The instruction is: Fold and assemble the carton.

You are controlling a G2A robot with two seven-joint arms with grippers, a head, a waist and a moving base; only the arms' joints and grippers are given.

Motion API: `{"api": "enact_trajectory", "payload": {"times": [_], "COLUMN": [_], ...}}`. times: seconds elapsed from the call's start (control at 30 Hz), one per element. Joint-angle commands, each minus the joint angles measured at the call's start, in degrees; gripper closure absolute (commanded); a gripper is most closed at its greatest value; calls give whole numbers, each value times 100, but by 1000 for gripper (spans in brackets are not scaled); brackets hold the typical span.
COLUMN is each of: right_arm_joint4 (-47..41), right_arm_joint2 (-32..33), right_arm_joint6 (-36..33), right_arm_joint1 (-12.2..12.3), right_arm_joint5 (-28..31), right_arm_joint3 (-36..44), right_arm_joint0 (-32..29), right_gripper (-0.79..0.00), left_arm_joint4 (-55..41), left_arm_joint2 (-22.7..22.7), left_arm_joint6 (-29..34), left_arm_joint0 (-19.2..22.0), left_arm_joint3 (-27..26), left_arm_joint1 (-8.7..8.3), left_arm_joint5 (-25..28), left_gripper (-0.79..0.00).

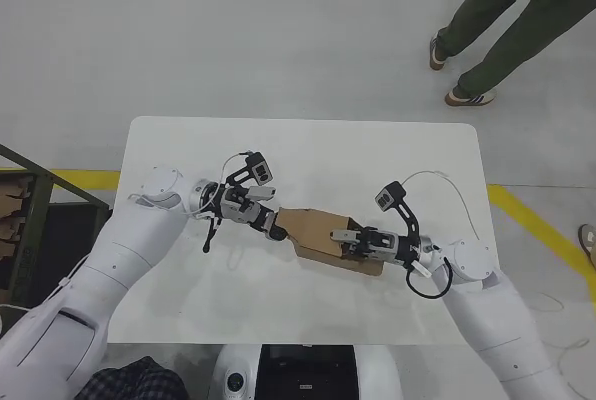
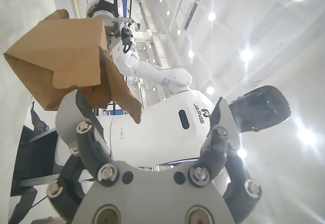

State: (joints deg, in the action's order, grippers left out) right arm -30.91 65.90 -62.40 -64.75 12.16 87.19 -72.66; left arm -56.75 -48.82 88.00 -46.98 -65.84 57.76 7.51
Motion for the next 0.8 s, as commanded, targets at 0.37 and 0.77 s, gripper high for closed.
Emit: {"api": "enact_trajectory", "payload": {"times": [0.37,0.77], "right_arm_joint4": [0,4], "right_arm_joint2": [-33,-52], "right_arm_joint6": [48,-33], "right_arm_joint1": [4,15], "right_arm_joint5": [-2,4], "right_arm_joint3": [-8,-20], "right_arm_joint0": [-11,-26], "right_gripper": [0,0], "left_arm_joint4": [-89,-178], "left_arm_joint2": [305,526], "left_arm_joint6": [0,0], "left_arm_joint0": [172,288], "left_arm_joint3": [-27,-26], "left_arm_joint1": [36,65], "left_arm_joint5": [37,61], "left_gripper": [-785,-785]}}
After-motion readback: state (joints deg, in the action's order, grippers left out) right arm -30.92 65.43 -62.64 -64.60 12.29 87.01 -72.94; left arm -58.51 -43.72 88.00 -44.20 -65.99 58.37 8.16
